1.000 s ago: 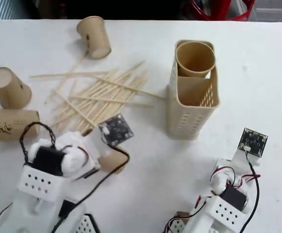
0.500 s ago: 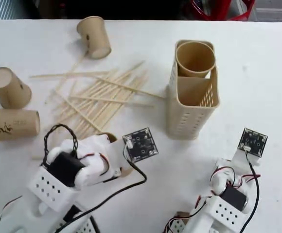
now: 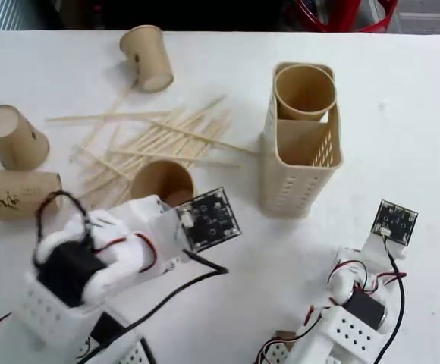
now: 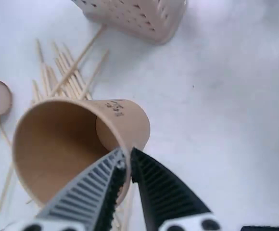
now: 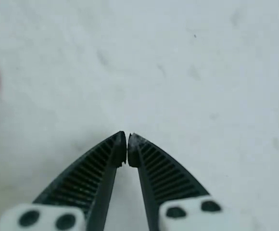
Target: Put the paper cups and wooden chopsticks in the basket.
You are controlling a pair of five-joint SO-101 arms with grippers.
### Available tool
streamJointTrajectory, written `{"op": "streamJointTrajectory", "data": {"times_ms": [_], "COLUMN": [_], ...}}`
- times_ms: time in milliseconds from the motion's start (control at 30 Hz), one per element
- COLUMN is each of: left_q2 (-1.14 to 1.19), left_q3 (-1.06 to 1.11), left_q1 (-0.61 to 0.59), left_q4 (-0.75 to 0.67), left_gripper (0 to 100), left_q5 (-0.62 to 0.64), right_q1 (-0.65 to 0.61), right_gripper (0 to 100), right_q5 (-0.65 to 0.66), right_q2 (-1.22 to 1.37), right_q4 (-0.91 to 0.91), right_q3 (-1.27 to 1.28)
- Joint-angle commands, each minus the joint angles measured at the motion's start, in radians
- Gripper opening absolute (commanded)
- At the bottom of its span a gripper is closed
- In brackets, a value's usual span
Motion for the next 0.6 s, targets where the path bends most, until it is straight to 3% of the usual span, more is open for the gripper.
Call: {"op": "streamJointTrajectory", "data": {"times_ms": [0, 133, 300, 567], "left_q2": [-0.005, -0.004, 0.013, 0.317], "left_q3": [-0.282, -0.430, -0.494, -0.583], "left_q1": [0.005, 0.005, 0.005, 0.015], "left_q4": [0.100, 0.077, -0.098, -0.325], "left_gripper": [2, 2, 2, 2], "left_q5": [0.014, 0.015, 0.112, 0.173], "right_q1": [-0.070, -0.160, -0.160, -0.148], "right_gripper": [2.5, 2.3, 2.0, 1.9], "right_q5": [-0.005, -0.005, -0.006, -0.006], "right_q2": [-0.005, -0.005, -0.005, -0.007], "right_q4": [-0.022, -0.018, 0.001, 0.234], "right_q3": [-0.009, -0.038, -0.161, -0.310]}}
